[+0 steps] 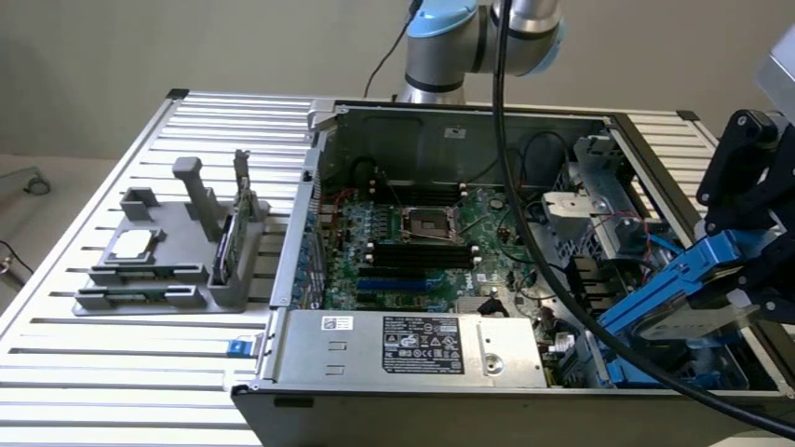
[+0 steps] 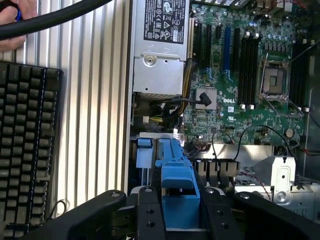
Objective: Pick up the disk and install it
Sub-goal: 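Insert the second disk wire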
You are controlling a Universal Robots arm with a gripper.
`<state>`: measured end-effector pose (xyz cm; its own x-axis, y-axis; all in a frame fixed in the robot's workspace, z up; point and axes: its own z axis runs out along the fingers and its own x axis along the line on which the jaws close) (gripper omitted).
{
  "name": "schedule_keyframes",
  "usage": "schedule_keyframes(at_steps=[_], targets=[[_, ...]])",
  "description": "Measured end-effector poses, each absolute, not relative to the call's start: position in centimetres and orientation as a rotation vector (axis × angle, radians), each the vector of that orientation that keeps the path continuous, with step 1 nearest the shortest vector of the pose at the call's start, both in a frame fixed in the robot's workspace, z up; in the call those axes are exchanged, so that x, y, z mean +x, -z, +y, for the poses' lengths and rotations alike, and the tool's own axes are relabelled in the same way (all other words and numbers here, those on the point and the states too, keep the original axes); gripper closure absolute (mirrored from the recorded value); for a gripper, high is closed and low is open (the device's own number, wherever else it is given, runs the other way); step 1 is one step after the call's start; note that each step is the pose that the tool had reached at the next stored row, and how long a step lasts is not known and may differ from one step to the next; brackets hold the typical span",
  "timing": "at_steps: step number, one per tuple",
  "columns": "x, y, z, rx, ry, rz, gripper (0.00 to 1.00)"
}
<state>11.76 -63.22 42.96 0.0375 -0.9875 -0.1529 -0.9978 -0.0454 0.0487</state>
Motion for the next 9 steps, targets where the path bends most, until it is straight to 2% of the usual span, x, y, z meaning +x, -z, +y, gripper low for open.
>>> schedule_keyframes(at_steps=[9], targets=[[11.93,-42.59,-63.21,-2.211,-0.22,2.121,0.68]])
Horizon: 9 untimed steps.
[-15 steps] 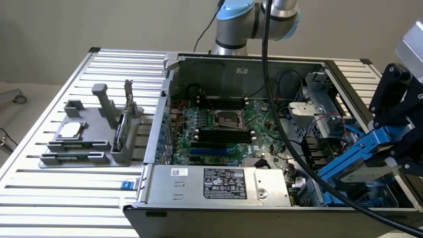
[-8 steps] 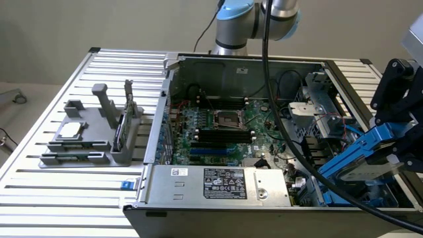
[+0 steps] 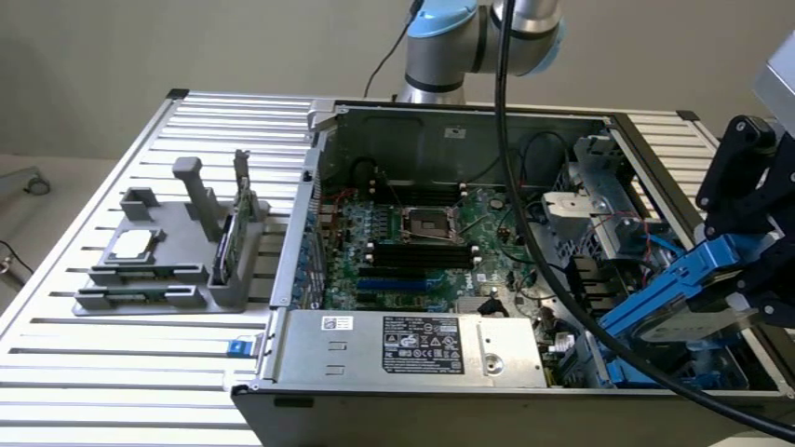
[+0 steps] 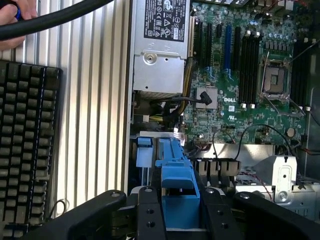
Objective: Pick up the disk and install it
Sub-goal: 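Insert the second disk wire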
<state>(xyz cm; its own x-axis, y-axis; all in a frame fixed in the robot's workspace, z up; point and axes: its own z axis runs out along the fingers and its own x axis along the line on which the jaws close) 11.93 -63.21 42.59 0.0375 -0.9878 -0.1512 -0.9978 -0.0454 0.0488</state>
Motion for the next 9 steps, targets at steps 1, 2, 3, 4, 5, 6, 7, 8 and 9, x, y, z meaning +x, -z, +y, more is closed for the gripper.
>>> schedule_keyframes(at_steps=[1,2,3,4,5,6,7,8,9], targets=[[11.94,-42.47,-63.21,-2.212,-0.219,2.122,0.68],[11.94,-42.36,-63.21,-2.213,-0.218,2.122,0.68],[11.94,-42.26,-63.21,-2.214,-0.216,2.123,0.68],[11.94,-42.17,-63.21,-2.214,-0.215,2.124,0.68],[11.95,-42.06,-63.2,-2.215,-0.213,2.124,0.68],[11.95,-41.93,-63.21,-2.216,-0.212,2.125,0.68],[11.94,-41.81,-63.21,-2.216,-0.211,2.126,0.68],[11.94,-41.71,-63.21,-2.217,-0.21,2.126,0.68],[11.94,-41.6,-63.2,-2.217,-0.209,2.127,0.68]])
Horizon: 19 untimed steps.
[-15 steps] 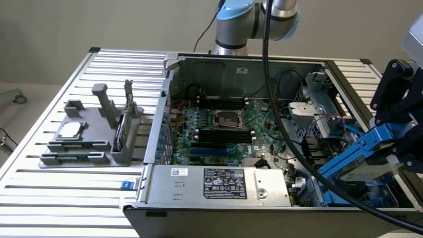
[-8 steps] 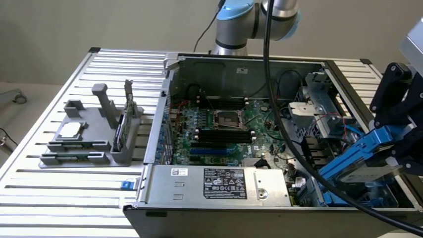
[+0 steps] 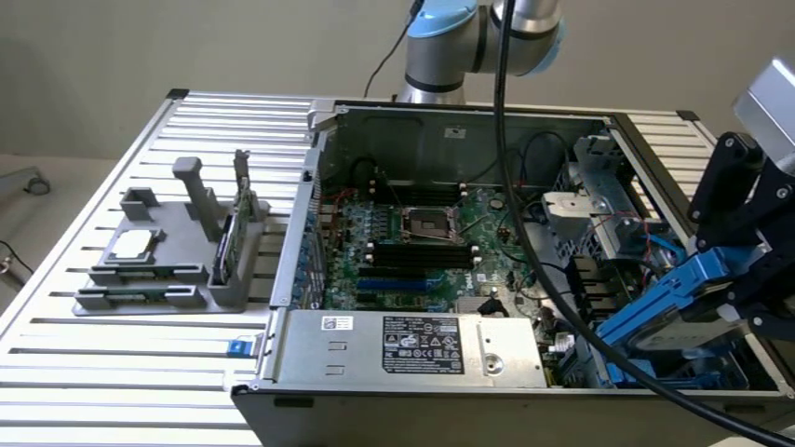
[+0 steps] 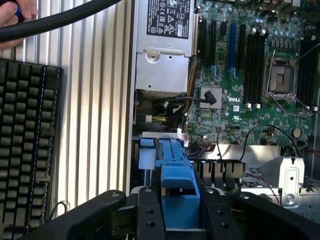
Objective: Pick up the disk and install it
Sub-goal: 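Insert the second disk wire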
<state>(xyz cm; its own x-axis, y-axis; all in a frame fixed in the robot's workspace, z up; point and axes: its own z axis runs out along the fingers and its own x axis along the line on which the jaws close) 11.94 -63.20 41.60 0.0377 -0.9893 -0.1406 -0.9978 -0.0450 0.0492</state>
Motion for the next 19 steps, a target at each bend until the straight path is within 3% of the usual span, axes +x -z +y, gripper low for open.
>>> schedule_keyframes(at_steps=[19], targets=[[12.0,-40.2,-62.2,-2.239,-0.22,2.117,0.68]])
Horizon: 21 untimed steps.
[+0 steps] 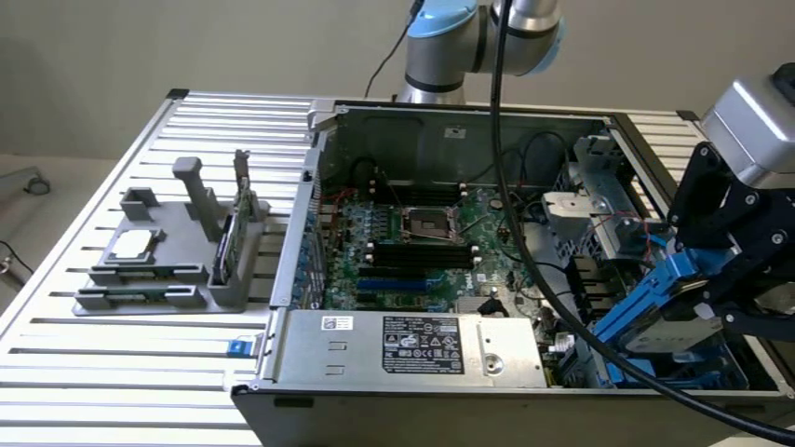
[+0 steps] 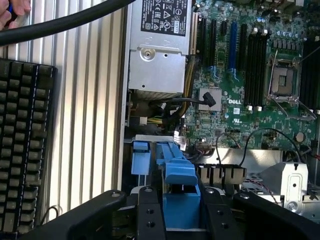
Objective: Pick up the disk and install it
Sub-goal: 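Insert the second disk wire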
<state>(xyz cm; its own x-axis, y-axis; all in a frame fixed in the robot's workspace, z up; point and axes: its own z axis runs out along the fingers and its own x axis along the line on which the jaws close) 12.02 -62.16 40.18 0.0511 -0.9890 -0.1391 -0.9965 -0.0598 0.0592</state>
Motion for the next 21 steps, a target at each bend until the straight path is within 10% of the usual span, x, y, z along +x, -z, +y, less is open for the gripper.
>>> schedule_keyframes(at_steps=[13,21], targets=[[12.2,-39.6,-62.0,-2.256,-0.227,2.105,0.47],[12.3,-38.3,-62.0,-2.258,-0.227,2.103,0.74]])
